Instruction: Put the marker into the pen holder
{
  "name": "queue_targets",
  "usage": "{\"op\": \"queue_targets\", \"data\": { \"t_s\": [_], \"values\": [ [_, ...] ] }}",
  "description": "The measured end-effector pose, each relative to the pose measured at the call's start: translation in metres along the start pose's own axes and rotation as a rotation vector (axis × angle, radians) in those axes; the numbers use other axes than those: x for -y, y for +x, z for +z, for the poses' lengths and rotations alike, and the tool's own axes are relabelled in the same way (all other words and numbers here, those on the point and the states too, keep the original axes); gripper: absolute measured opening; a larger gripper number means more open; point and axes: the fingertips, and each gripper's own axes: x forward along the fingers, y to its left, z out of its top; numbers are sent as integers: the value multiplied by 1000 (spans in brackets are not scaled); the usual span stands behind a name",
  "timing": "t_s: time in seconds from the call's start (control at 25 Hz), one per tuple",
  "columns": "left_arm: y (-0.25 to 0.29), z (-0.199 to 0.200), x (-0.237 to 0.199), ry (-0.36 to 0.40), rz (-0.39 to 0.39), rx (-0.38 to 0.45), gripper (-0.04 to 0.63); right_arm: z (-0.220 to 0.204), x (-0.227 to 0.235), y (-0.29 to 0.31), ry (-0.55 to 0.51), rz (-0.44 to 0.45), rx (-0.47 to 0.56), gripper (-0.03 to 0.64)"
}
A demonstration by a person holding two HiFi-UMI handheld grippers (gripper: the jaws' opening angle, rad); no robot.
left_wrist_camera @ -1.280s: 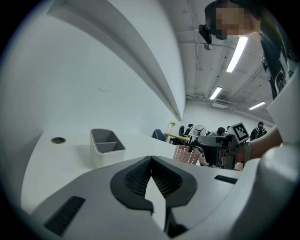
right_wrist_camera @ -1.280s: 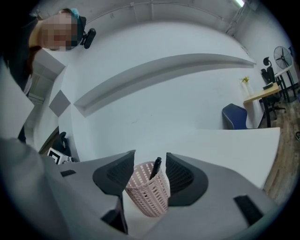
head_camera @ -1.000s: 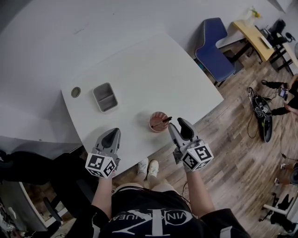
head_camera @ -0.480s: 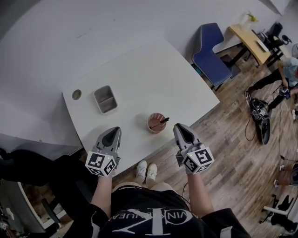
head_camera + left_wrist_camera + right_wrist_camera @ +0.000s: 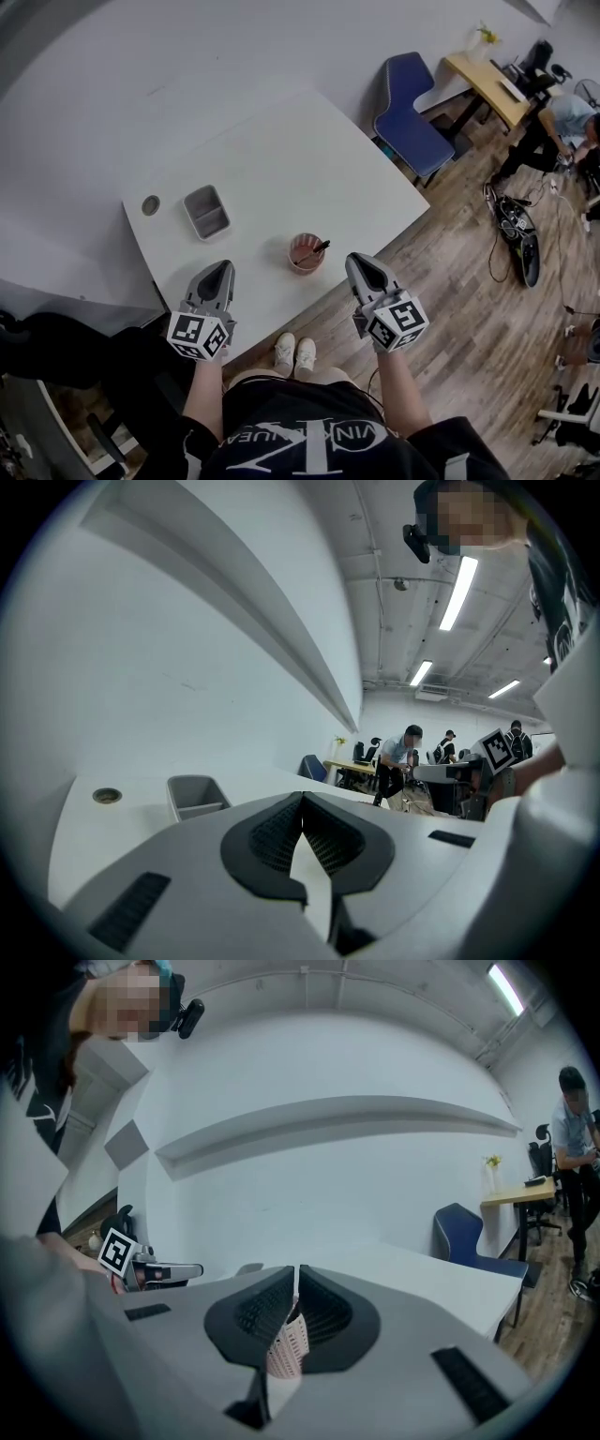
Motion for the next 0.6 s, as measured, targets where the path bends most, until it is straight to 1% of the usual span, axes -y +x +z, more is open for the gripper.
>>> {"op": "queue_targets", "data": {
  "t_s": [0.2,0.4,0.6],
  "values": [
    [-1,7,4,7,-3,15,15,8,2,-6,-9,-1,15,34],
    [-4,12,-1,10,12,24,15,17,5,-7,-9,-27,26,31],
    [-7,23,-2,14,20,47,15,20,7,-10,-18,-23,45,28]
  ]
}}
